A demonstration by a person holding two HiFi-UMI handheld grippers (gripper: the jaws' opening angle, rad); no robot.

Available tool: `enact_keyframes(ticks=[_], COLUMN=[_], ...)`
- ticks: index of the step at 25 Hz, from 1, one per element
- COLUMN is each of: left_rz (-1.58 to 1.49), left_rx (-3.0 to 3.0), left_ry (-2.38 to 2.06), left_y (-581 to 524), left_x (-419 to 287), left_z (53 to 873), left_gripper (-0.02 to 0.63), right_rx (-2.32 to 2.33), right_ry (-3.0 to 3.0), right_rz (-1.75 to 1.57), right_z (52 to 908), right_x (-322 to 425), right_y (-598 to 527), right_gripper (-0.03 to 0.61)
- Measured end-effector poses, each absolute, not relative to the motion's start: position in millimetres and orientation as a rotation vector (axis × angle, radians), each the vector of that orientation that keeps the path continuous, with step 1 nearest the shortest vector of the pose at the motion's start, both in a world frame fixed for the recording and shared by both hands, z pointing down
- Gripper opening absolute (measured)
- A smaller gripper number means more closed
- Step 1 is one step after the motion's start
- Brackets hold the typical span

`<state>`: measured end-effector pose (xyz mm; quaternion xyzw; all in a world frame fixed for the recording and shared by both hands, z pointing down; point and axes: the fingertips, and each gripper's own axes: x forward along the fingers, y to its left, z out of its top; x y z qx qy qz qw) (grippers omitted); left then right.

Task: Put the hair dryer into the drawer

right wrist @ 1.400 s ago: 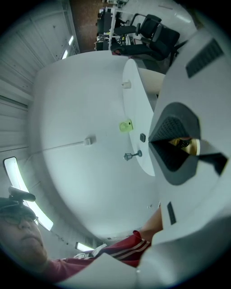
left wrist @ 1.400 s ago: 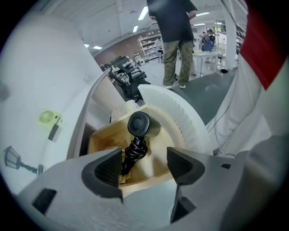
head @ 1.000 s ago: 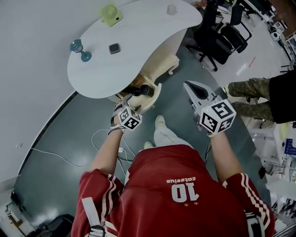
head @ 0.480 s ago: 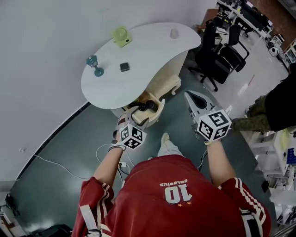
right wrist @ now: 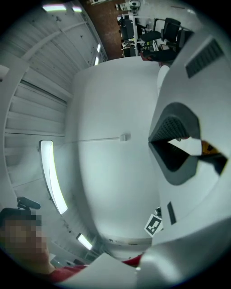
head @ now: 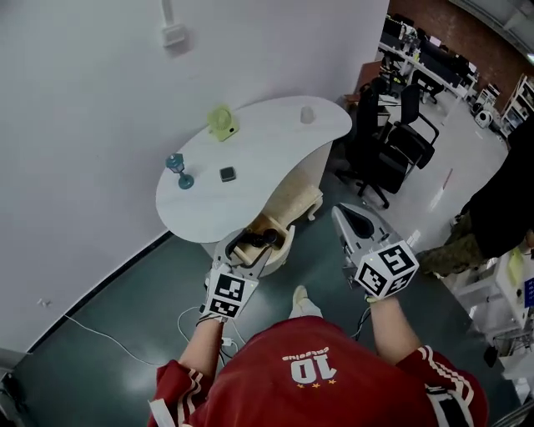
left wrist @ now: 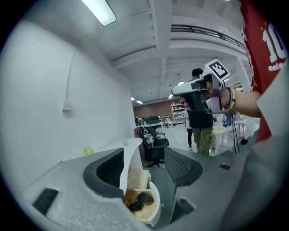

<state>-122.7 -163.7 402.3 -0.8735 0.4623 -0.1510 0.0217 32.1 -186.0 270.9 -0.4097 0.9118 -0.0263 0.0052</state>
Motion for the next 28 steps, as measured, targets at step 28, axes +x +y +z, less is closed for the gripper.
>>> enact_keyframes(ticks=[28], left_rz=[0.208], left_rx=[-2.547], left_ry=[1.607], left_y=[-91.2], left_x=[-166.7], left_z=[244.6], left_gripper=[0.105], right_rx=[-1.326], right_ry=[2.763], right_rz=[0.011], right_z=[242.2], right_x=[50.7], right_y=[-126.8], right_gripper=[0.005])
